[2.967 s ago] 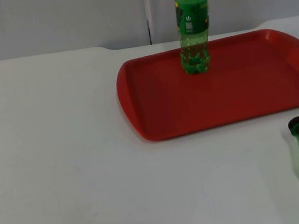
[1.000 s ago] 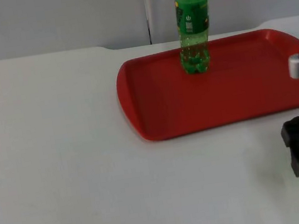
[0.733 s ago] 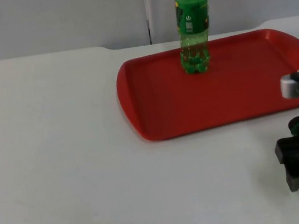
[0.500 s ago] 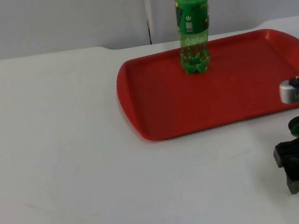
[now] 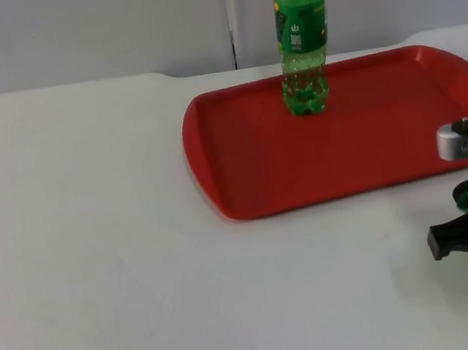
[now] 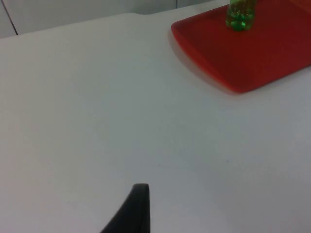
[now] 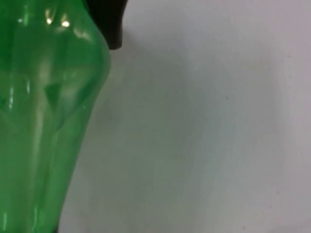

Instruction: Place the bottle upright on the tray.

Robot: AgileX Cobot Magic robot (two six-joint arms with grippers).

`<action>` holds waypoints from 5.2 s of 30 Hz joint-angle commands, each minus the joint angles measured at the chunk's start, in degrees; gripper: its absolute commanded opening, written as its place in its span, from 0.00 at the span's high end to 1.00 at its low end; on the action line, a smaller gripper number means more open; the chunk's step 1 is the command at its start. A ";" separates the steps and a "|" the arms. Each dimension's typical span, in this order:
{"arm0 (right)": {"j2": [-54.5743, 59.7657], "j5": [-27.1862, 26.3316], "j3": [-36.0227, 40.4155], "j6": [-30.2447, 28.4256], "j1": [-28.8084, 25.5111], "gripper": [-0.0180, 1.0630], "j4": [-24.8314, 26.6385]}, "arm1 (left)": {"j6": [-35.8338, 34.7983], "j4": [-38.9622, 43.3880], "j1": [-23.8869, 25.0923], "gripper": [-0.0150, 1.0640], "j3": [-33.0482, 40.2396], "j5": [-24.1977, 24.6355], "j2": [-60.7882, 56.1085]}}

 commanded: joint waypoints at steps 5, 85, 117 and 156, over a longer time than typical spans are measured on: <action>0.04 -0.63 -0.07 -0.45 0.36 0.98 -0.65 | -0.24 -0.46 0.00 0.01 0.20 0.03 -0.28; 2.25 -96.81 -6.34 -37.75 0.11 0.98 5.28 | -0.24 -0.46 0.00 0.01 0.20 0.03 -0.28; 29.69 -96.81 -24.70 -38.99 0.22 0.98 3.72 | -0.24 -0.34 0.00 0.01 0.20 0.03 -0.28; 29.11 -96.81 -23.68 -39.42 0.22 0.17 4.17 | -0.24 -0.34 0.00 0.01 0.20 0.03 -0.28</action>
